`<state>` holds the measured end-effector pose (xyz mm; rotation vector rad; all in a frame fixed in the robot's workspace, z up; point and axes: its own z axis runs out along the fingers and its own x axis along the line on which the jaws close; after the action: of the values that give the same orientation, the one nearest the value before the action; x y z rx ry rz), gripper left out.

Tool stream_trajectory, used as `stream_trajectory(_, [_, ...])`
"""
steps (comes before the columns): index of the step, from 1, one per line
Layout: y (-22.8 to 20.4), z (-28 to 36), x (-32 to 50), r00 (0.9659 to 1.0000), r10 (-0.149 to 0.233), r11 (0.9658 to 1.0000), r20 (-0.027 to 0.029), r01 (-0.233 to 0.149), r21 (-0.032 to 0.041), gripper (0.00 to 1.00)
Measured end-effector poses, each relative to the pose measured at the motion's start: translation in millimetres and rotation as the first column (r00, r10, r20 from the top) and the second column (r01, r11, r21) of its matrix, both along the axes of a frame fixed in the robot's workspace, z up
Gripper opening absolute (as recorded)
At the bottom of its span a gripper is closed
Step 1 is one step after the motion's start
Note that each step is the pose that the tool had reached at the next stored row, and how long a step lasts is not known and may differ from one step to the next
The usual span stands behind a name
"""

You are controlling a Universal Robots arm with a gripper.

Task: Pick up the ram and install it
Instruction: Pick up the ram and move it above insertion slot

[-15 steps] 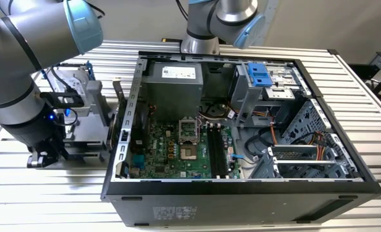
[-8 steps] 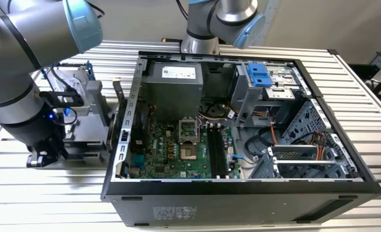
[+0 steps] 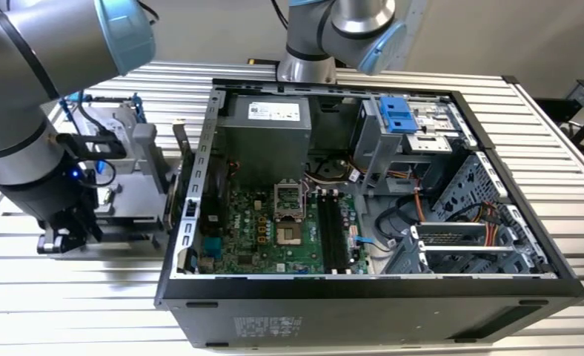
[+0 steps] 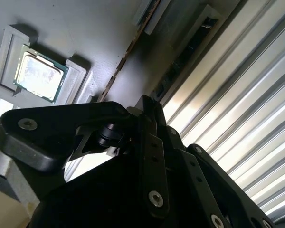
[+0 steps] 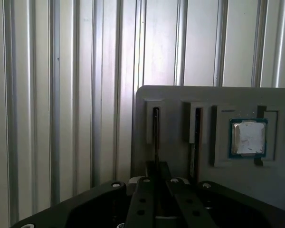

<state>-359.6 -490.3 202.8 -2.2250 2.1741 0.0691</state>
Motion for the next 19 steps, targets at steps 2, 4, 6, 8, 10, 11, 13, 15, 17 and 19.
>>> stream_trajectory(2, [0.0,1.7,0.0,1.0000,0.000,1.0000,0.0000,0.000,0.0000,0.00])
stream_trajectory(4, [0.0,3.3,0.0,1.0000,0.000,1.0000,-0.0001,0.000,0.0000,0.00])
stream_trajectory(6, [0.0,5.0,0.0,1.0000,0.000,1.0000,0.0000,0.000,0.0000,0.00])
stream_trajectory(8, [0.0,7.5,0.0,1.0000,0.000,1.0000,-0.0002,0.000,-0.0001,0.00])
stream_trajectory(10, [0.0,9.9,0.0,1.0000,0.000,1.0000,-0.0001,0.000,0.0000,0.00])
stream_trajectory(11, [0.0,11.2,0.0,1.0000,0.000,1.0000,-0.0001,0.000,0.0000,0.00])
stream_trajectory(13, [0.0,13.6,0.0,1.0000,0.000,1.0000,-0.0001,0.000,0.0000,0.00])
stream_trajectory(15, [0.0,15.7,0.0,1.0000,0.000,1.0000,0.0000,0.000,0.0000,0.00])
stream_trajectory(17, [0.0,17.7,0.0,1.0000,0.000,1.0000,0.0000,0.000,0.0000,0.00])
stream_trajectory(19, [0.0,18.7,0.0,1.0000,0.000,1.0000,0.0001,0.000,0.0001,0.00])
